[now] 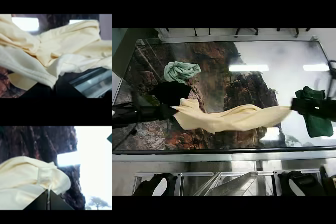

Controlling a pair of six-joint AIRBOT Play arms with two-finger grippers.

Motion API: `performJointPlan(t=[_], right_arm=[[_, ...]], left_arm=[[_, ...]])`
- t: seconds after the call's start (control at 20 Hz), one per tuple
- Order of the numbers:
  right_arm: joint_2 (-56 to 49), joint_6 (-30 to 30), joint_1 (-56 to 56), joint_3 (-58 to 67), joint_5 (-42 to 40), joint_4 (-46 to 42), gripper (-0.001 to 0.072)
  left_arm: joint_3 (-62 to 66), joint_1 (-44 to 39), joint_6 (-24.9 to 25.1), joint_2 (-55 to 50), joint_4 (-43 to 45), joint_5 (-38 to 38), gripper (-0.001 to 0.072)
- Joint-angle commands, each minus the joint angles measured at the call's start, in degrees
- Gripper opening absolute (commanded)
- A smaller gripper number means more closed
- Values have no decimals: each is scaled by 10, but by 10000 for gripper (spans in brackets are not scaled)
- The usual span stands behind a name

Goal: Fold the shirts.

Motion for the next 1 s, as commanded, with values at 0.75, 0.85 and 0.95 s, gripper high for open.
performJointPlan(t=[0.75,0.85,0.95], right_arm=[[-49,-218,-98,570,138,-115,21],[-78,-219,-98,572,150,-115,21],[-108,-209,-98,540,177,-125,21]], left_arm=[[839,-49,-137,-87,210,-258,13],[837,-52,-140,-103,216,-281,13],[749,-52,-145,-104,251,-284,13]])
